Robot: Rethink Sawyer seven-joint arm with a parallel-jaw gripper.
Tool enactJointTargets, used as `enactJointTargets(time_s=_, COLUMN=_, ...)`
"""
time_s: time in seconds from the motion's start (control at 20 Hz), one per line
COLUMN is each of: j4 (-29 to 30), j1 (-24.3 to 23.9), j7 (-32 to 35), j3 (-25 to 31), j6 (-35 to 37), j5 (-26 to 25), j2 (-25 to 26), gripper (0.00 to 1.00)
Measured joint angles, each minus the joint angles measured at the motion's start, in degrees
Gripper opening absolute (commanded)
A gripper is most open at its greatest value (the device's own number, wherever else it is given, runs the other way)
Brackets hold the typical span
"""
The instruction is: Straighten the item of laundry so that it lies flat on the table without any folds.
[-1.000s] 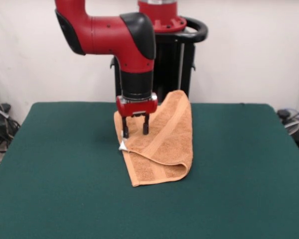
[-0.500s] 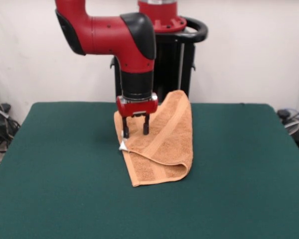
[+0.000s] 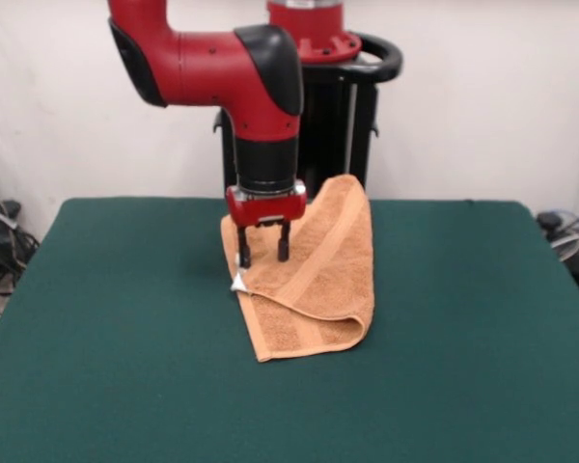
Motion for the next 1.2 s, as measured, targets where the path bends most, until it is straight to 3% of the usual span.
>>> enactJointTargets(time_s=1.2, j4=0.22, j1=3.17, j7=0.0, j3=-2.94, j6=-3.93, j5=0.9, j2=0.64, gripper=1.0)
